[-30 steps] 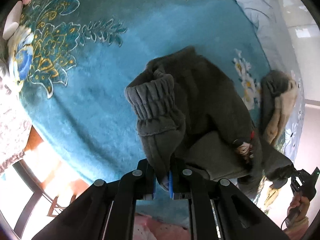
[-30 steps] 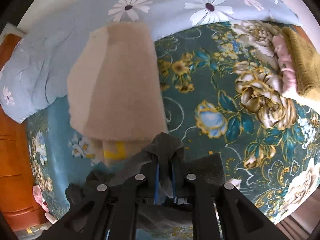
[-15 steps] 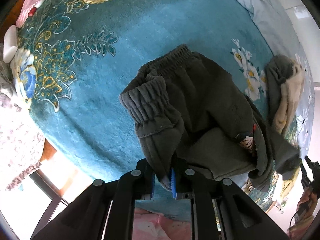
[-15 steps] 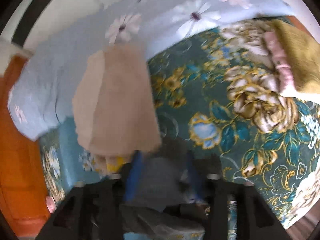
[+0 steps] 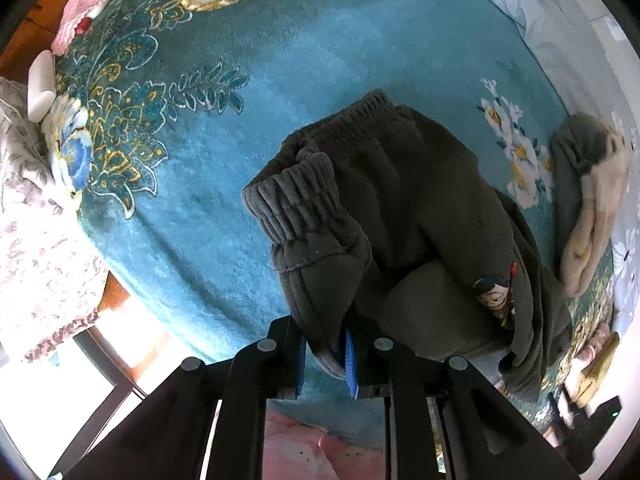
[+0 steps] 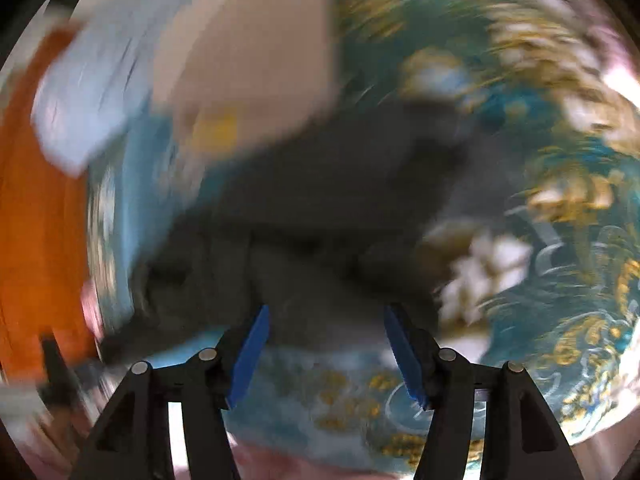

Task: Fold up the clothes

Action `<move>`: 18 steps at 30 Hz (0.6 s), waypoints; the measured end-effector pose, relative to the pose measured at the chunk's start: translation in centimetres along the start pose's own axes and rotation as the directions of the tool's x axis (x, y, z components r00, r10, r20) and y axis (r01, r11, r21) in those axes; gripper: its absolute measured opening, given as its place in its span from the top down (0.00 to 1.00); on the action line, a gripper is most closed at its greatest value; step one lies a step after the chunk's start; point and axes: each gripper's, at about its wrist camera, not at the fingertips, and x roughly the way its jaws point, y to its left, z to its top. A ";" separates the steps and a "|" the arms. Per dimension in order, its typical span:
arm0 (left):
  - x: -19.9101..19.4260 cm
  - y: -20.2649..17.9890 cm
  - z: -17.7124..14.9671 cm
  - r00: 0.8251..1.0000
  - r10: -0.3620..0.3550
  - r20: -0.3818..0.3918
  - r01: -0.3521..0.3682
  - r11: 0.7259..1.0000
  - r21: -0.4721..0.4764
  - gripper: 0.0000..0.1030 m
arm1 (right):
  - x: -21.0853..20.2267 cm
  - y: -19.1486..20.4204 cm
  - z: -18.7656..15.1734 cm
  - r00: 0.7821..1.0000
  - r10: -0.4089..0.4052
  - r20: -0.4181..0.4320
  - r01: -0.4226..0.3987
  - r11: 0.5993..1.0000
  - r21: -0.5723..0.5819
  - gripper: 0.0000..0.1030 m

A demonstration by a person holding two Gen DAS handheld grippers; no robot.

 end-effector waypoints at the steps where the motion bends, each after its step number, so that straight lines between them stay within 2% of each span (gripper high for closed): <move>1: -0.1 -0.3 0.1 1.000 0.005 0.004 -0.005 1.000 0.001 0.84 | 0.8 1.1 -0.5 1.000 -0.009 -0.021 0.008 0.998 -0.058 0.37; 3: -0.2 -1.0 0.4 1.000 0.012 0.006 -0.012 1.000 0.011 0.84 | 1.9 3.1 -1.2 0.995 -0.099 -0.012 0.095 0.977 -0.191 0.36; 5: -0.2 -1.4 0.5 1.000 0.018 0.007 -0.018 1.000 0.024 0.84 | 2.8 4.4 -1.5 0.973 -0.230 0.025 0.224 0.913 -0.340 0.36; 8: -0.2 -1.6 0.4 1.000 0.025 0.007 -0.025 0.999 0.030 0.84 | 3.7 4.8 -2.1 0.951 -0.306 0.039 0.284 0.821 -0.495 0.33; 9: -0.2 -1.6 0.4 1.000 0.027 0.006 -0.028 0.999 0.028 0.84 | 3.9 4.6 -2.2 0.942 -0.333 0.051 0.310 0.799 -0.515 0.33; 11: -0.2 -1.5 0.2 0.999 0.032 0.004 -0.032 0.999 0.024 0.84 | 4.1 3.7 -2.2 0.927 -0.370 0.062 0.347 0.783 -0.517 0.33; 13: -0.2 -1.4 0.1 0.999 0.037 0.002 -0.037 0.999 0.020 0.84 | 4.1 3.0 -2.0 0.932 -0.361 0.041 0.331 0.799 -0.501 0.33; 16: -0.1 -1.5 0.0 0.999 0.045 0.000 -0.045 0.999 0.022 0.84 | 4.8 2.7 -2.0 0.926 -0.377 0.024 0.335 0.788 -0.517 0.33; 17: -0.1 -1.6 0.1 0.999 0.045 0.002 -0.045 0.999 0.022 0.84 | 5.0 2.7 -1.9 0.926 -0.377 0.008 0.328 0.797 -0.508 0.33; 18: -0.1 -1.6 0.1 0.999 0.044 0.004 -0.044 0.999 0.021 0.84 | 5.0 2.6 -1.6 0.929 -0.371 -0.004 0.322 0.809 -0.492 0.38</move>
